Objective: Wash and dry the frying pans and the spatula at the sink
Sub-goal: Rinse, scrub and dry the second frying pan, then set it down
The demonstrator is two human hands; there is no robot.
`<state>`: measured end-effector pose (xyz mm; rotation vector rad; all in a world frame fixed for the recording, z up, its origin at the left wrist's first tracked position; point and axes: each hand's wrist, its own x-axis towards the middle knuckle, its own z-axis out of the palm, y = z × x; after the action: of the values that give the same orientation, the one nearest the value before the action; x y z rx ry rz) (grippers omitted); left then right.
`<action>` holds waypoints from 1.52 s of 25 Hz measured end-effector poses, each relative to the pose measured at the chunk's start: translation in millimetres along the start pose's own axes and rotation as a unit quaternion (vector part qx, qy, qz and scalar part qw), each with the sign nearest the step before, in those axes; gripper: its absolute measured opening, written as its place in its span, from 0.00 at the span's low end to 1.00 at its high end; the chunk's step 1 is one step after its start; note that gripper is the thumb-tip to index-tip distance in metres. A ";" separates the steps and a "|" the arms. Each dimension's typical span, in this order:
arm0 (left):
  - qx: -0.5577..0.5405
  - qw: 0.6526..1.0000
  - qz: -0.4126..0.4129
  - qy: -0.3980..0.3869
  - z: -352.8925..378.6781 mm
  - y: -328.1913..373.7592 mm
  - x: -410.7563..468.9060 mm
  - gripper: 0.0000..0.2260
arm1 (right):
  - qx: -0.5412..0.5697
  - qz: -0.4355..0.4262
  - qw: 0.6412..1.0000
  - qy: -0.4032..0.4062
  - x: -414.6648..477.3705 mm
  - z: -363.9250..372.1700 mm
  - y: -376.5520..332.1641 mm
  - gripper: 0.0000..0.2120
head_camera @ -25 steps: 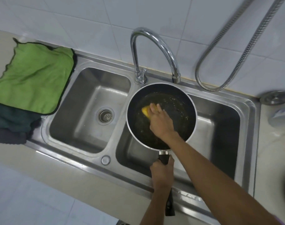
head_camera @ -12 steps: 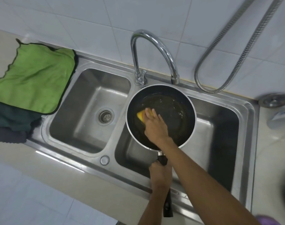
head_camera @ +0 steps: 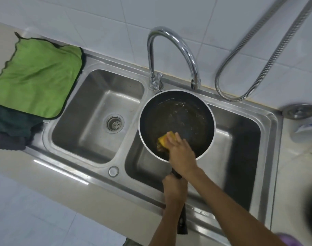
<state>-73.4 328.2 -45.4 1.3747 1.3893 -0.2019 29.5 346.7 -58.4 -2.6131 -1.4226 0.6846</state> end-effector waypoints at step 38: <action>-0.060 0.995 0.067 0.036 12.0 -13.9 4.0 0.21 | 0.801 0.245 0.540 0.087 -66.4 -92.1 124.3 0.16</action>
<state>-76.5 317.3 -60.4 1.3795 1.3409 0.0196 134.1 234.8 11.5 -1.2494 0.3147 0.9594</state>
